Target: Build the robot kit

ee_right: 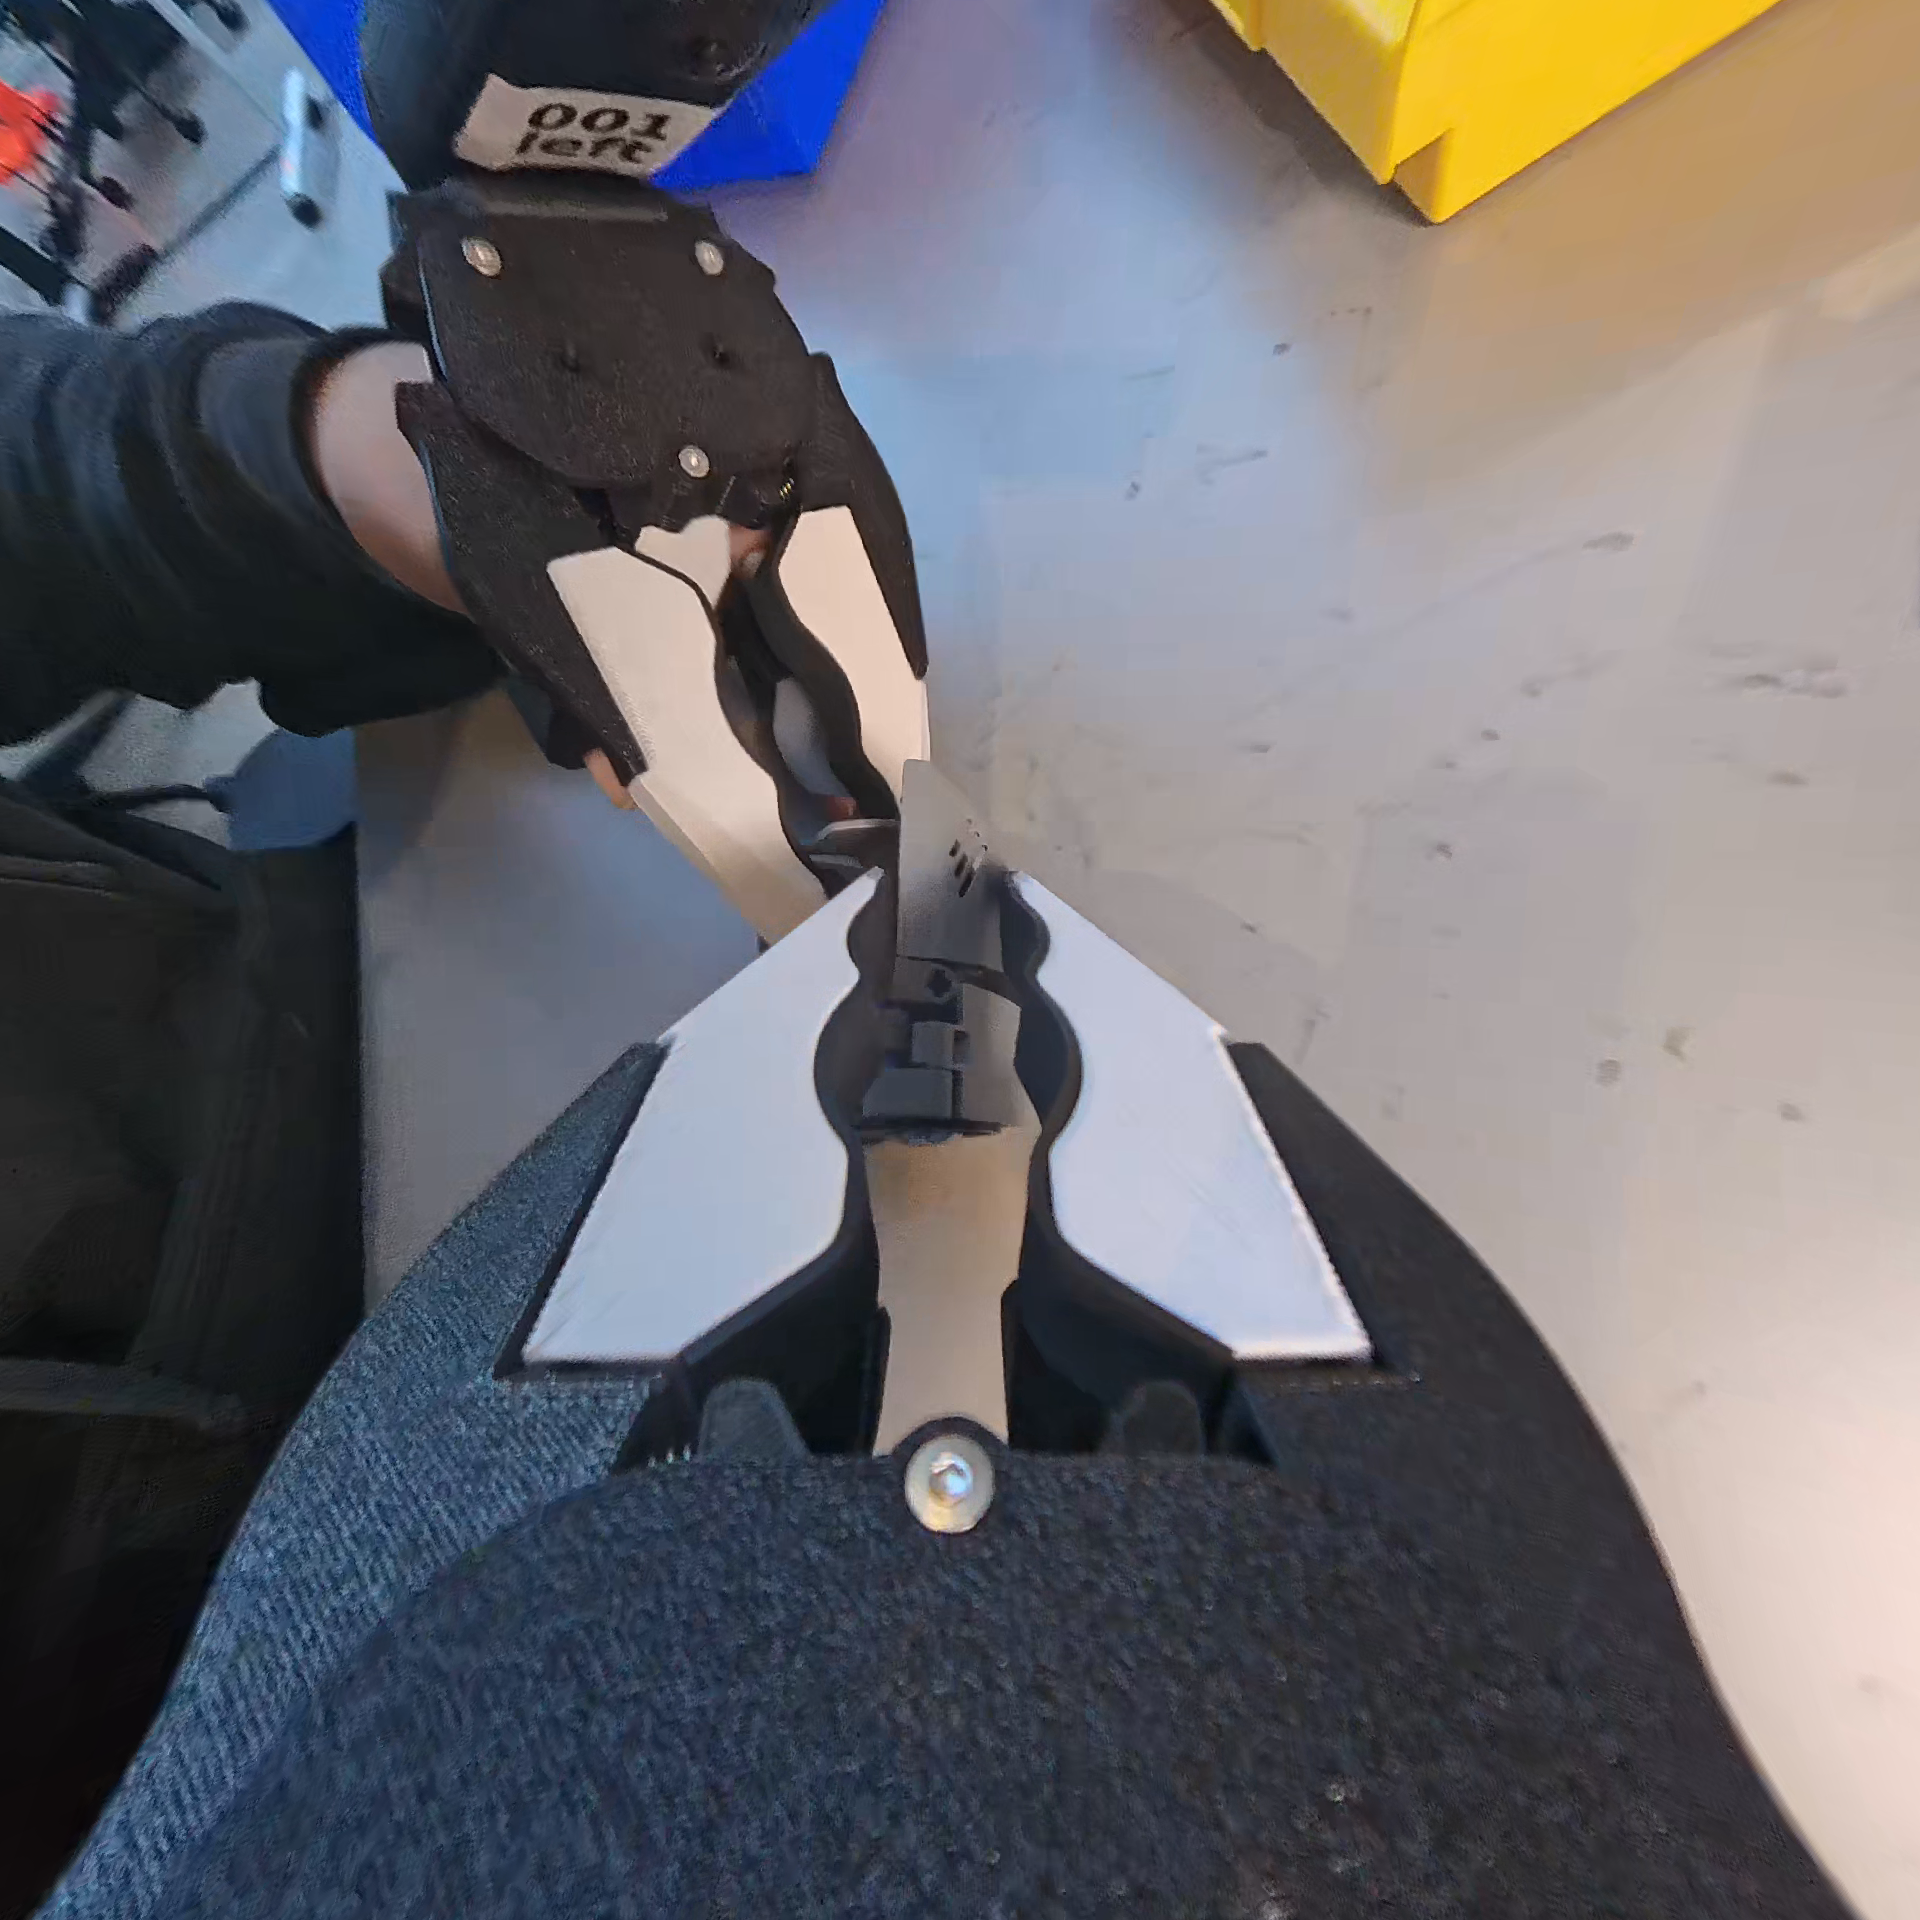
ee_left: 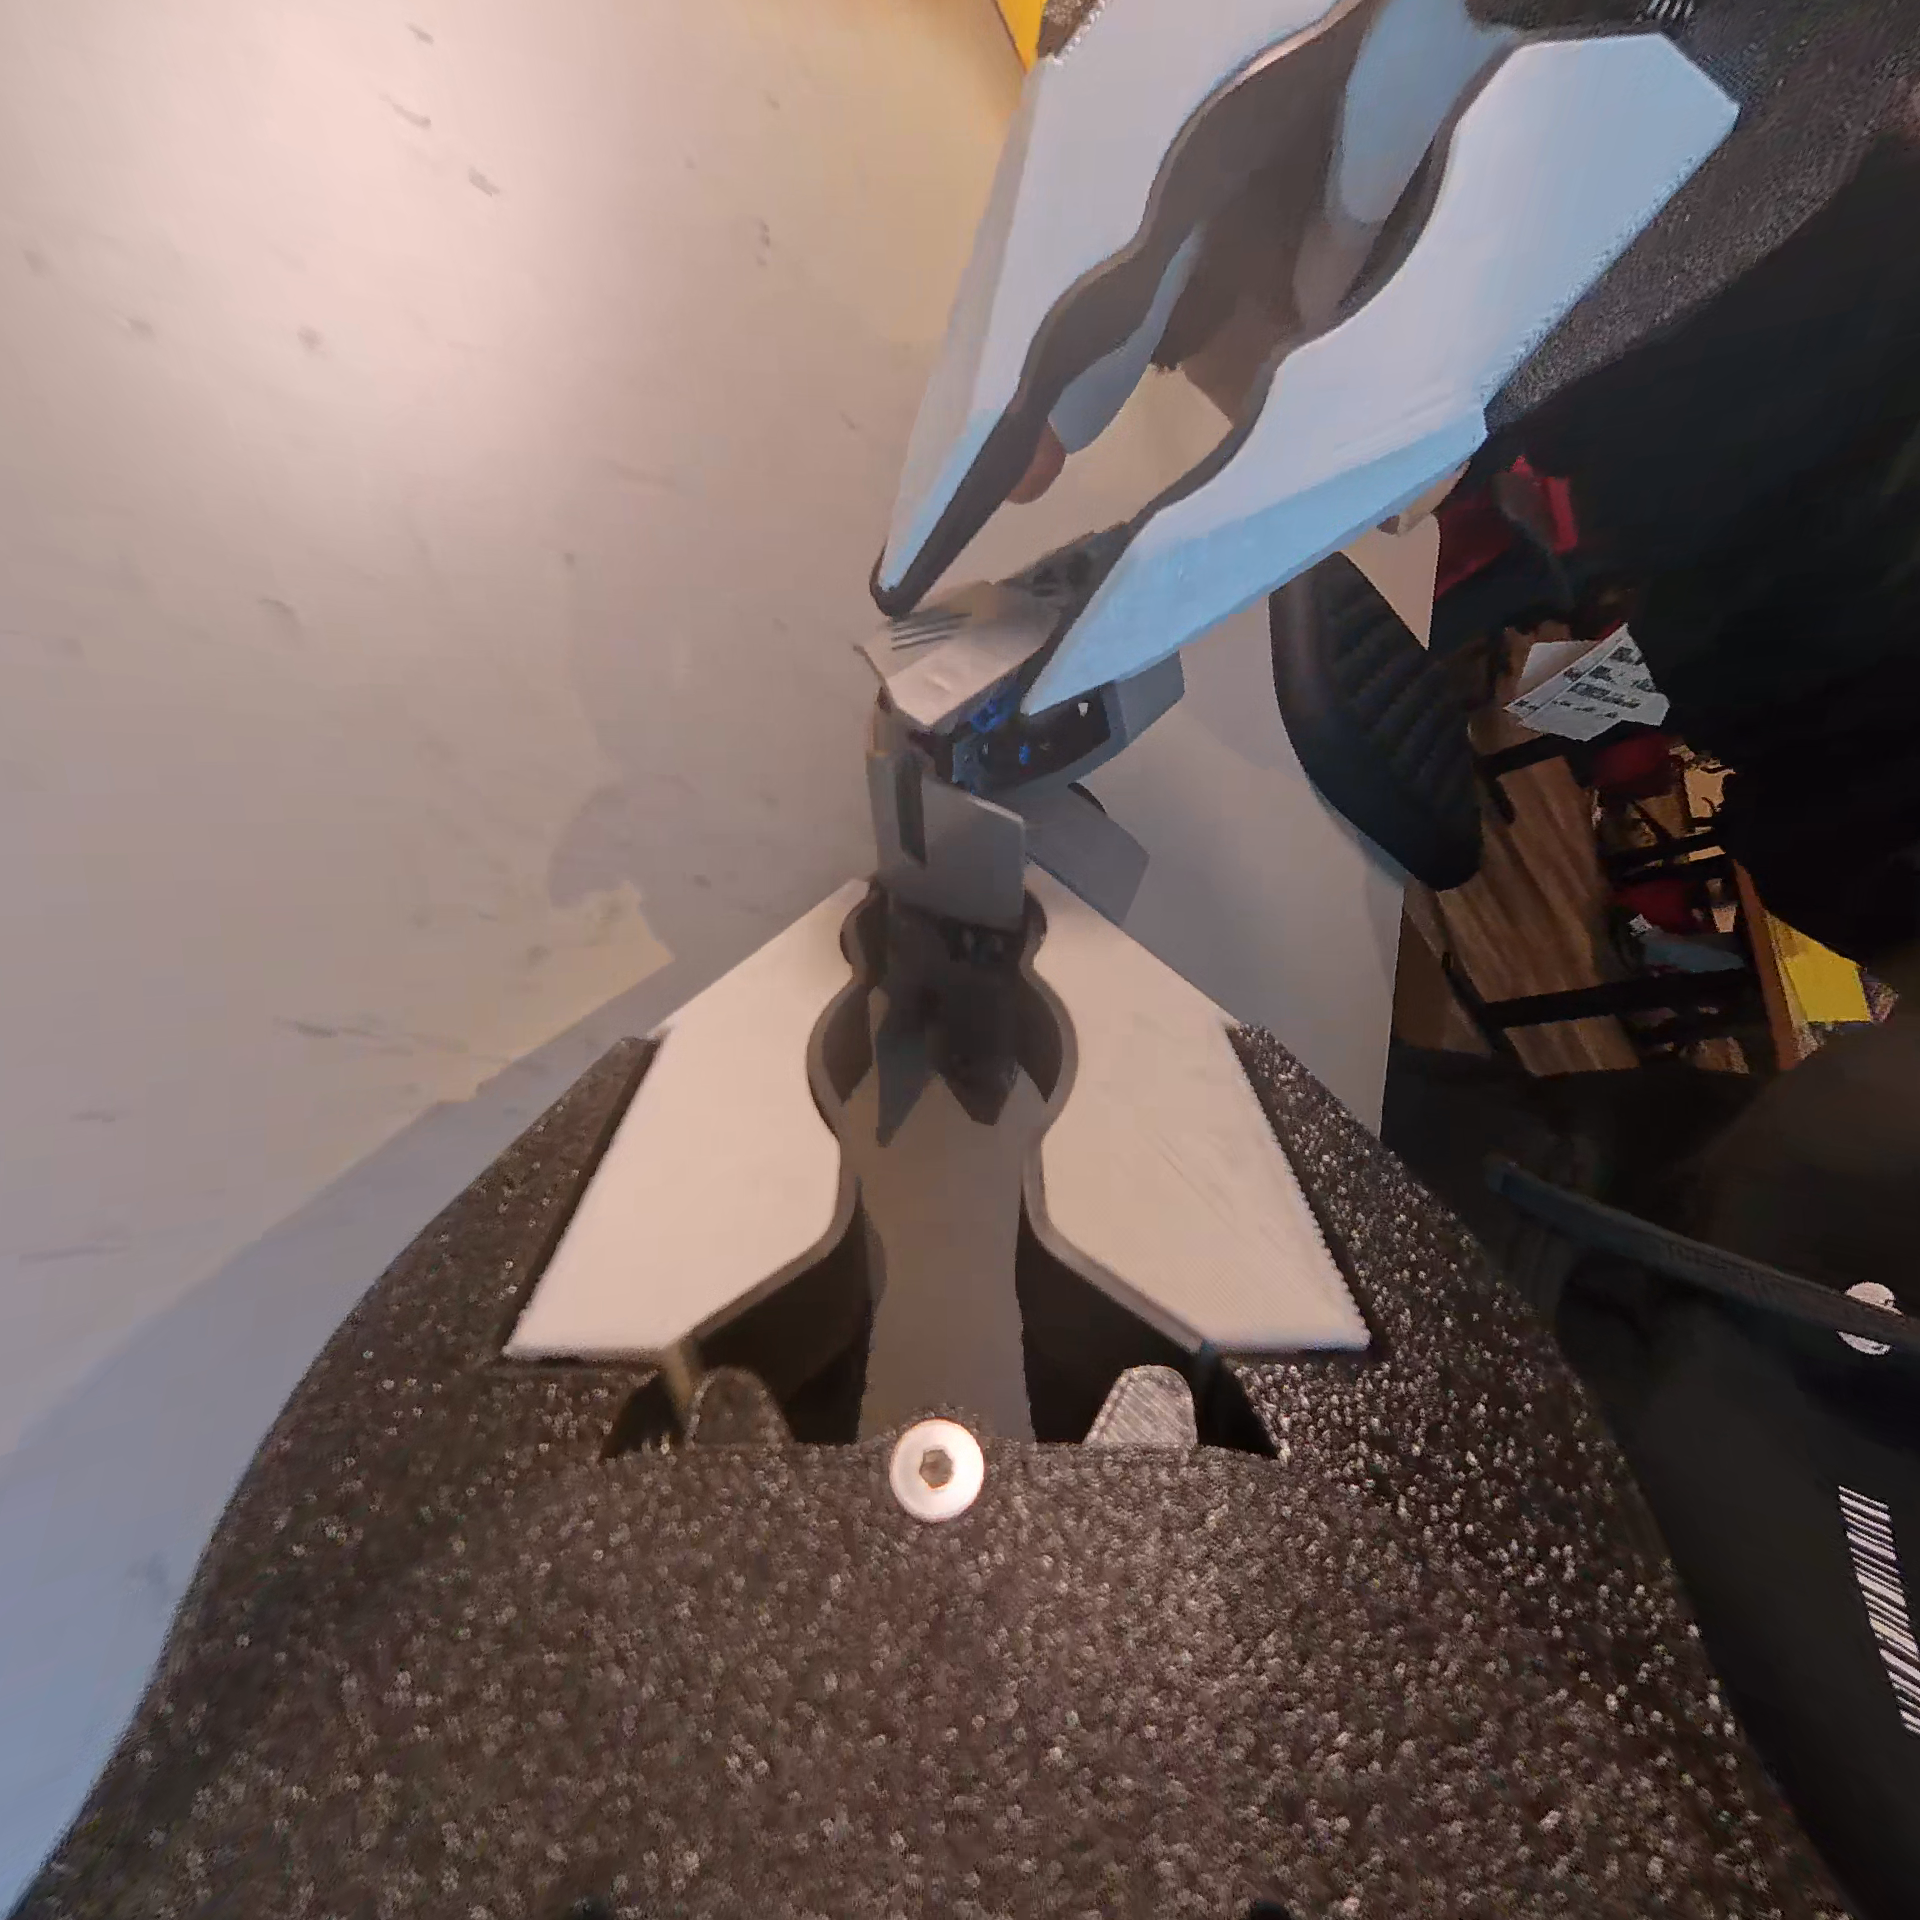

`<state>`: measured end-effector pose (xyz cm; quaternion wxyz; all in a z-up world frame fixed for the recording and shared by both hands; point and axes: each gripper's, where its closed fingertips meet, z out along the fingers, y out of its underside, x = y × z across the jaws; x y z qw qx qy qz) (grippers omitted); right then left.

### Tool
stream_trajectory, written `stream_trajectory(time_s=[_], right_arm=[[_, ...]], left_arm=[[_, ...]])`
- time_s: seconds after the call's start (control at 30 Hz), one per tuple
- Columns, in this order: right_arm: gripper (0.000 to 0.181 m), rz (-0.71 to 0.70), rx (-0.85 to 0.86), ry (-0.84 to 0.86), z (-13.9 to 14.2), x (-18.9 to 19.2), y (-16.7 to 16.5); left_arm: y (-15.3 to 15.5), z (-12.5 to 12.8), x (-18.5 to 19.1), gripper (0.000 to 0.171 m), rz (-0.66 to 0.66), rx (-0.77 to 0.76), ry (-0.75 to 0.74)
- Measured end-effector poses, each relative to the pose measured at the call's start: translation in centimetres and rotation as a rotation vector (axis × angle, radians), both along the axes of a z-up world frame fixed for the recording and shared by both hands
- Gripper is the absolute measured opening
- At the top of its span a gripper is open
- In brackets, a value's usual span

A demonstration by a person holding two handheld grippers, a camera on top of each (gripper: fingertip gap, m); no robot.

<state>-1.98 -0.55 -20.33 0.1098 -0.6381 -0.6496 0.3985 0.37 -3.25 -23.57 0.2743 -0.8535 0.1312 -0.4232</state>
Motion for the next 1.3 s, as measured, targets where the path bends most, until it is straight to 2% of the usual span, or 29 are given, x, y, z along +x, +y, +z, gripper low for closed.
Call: stream_trajectory(time_s=[0.23,0.33,0.4,0.57,0.7,0.8,0.93,1.03,1.1,1.3], right_arm=[[0.013,0.056,0.292,-0.090,0.3,0.5,0.1],[0.009,0.087,0.231,-0.131,-0.5,0.9,-0.7],[0.009,0.081,0.144,-0.118,-1.0,1.0,-0.8],[0.009,0.030,-0.064,-0.078,-1.6,1.2,-0.9],[0.007,-0.010,-0.054,-0.074,-2.1,1.4,-0.6],[0.007,-0.048,-0.051,-0.068,-2.0,1.6,-0.5],[0.007,-0.092,-0.048,-0.065,-1.9,1.9,-0.3],[0.007,-0.110,-0.046,-0.080,-2.1,2.1,-0.2],[0.007,-0.119,-0.050,-0.090,-2.2,2.1,-0.2],[0.007,-0.137,-0.067,-0.127,-2.6,2.9,0.1]], left_arm=[[0.0,0.4,0.2,0.023,-0.001,0.014,0.002],[0.2,0.9,0.2,0.026,0.003,0.040,0.003],[0.2,0.7,0.1,0.025,0.002,0.058,0.042],[0.0,0.4,0.1,0.027,0.001,0.054,0.021],[-0.6,1.0,-0.3,0.043,-0.044,0.058,0.006],[-1.8,1.8,-1.1,0.047,-0.088,0.074,0.043],[-4.7,1.6,-0.7,0.052,-0.224,0.099,0.115],[-4.7,0.1,-0.1,0.051,-0.247,0.114,0.182],[-4.2,-0.6,0.3,0.044,-0.240,0.136,0.229],[-4.1,-0.6,0.9,0.035,-0.236,0.153,0.229]])
